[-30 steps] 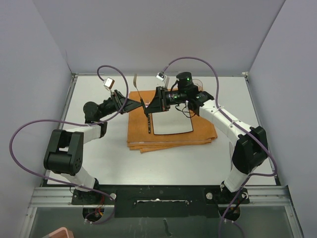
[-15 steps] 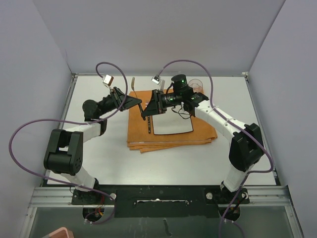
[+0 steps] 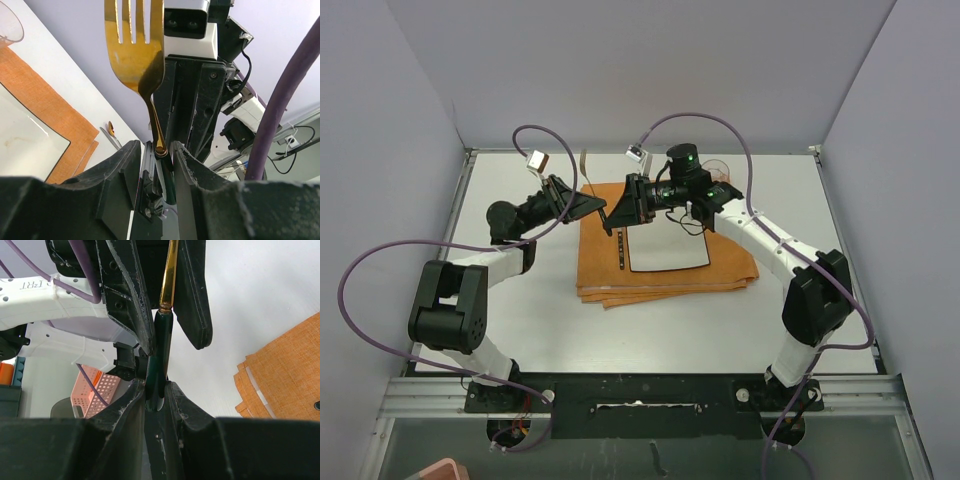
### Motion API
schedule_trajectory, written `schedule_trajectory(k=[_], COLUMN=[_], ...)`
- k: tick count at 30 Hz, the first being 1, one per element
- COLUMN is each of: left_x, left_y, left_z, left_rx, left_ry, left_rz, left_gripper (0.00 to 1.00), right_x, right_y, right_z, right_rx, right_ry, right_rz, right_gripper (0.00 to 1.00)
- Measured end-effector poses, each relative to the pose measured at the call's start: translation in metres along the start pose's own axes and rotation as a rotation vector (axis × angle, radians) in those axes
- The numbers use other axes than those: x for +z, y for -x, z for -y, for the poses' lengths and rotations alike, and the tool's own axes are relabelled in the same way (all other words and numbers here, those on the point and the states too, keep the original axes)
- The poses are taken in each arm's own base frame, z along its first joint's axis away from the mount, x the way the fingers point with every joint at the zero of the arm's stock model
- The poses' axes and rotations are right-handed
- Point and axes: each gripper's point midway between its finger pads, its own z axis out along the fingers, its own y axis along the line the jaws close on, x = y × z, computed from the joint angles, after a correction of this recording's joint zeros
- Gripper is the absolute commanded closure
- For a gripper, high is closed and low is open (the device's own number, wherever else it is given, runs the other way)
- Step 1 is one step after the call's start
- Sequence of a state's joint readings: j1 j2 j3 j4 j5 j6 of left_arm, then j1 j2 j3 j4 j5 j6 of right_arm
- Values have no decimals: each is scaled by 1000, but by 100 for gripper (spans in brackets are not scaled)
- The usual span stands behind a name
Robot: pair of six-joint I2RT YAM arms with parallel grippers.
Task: Set the dinner table for one person
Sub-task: Place the fork on the napkin.
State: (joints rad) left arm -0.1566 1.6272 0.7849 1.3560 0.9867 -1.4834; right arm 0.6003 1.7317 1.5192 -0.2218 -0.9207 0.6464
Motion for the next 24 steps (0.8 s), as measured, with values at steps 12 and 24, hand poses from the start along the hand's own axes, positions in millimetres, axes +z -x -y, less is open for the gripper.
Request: schedule_trajectory(k=[12,24], left_x=[0,0], left_y=[2,2], left_z=[0,-2], left_rx=[-12,-22], left_ry=[5,21], left_rz=[13,10], left_gripper=[100,100], right_x=[2,1], right_y=[1,4], right_z=[8,7], right_rx=[16,20], right_ry=[-16,-27], right_rz=[3,7], right_gripper=[100,46])
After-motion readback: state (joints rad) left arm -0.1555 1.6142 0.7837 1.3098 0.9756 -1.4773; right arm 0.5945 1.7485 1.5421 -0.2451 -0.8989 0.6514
